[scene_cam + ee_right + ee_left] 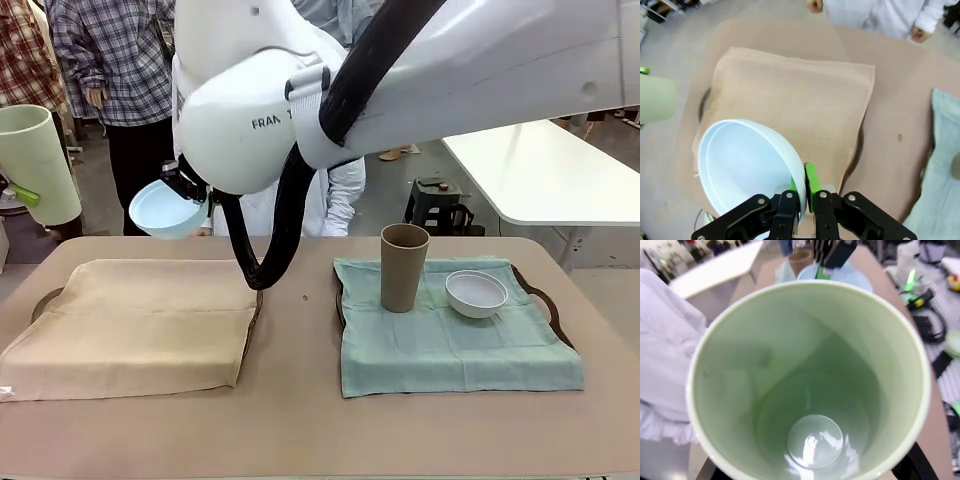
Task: Set up a tray with a mat and arrange the tableware.
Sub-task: Place the Picnic Bowl and Reusable plastic cup back onto the Handle tray in front of the human's position.
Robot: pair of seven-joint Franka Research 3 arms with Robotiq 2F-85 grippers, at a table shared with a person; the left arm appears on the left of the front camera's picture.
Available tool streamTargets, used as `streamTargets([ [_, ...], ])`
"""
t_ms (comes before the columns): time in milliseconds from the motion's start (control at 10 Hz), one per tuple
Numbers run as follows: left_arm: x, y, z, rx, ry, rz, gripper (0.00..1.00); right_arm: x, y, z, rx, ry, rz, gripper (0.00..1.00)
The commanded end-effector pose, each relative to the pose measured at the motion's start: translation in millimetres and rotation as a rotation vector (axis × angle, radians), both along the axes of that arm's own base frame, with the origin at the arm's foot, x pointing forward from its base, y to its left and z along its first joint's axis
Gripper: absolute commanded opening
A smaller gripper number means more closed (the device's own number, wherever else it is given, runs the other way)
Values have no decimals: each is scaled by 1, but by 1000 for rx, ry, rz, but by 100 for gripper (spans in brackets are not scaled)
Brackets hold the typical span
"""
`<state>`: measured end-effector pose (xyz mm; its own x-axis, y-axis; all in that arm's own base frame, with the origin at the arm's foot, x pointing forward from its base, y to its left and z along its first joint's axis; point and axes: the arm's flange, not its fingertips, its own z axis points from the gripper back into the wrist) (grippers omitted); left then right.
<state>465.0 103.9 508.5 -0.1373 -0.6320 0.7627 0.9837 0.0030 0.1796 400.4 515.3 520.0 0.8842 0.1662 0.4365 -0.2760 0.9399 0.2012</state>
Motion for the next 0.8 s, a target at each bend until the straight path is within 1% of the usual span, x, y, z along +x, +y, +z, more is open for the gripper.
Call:
streamTargets([
  [0, 23, 3, -43, -7, 14, -18, 82, 25, 4, -44, 17, 17, 13, 6],
  [200, 34, -2, -80, -44, 50, -37, 82, 42, 10, -84, 30, 51, 16, 6],
  [300, 45, -5, -93, -42, 71, -47, 82, 53, 14, -101, 31, 65, 15, 6],
  [400, 47, -8, -104, -41, 87, -53, 82, 58, 17, -112, 46, 84, 18, 6],
  [500, 49, -12, -113, -44, 106, -47, 82, 61, 17, -115, 71, 91, -2, 6],
  [600, 46, -12, -107, -36, 75, 0, 82, 53, 9, -116, 13, 77, 1, 6],
  [700, 43, -10, -119, -38, 120, -54, 82, 53, 9, -116, 13, 77, 1, 6],
])
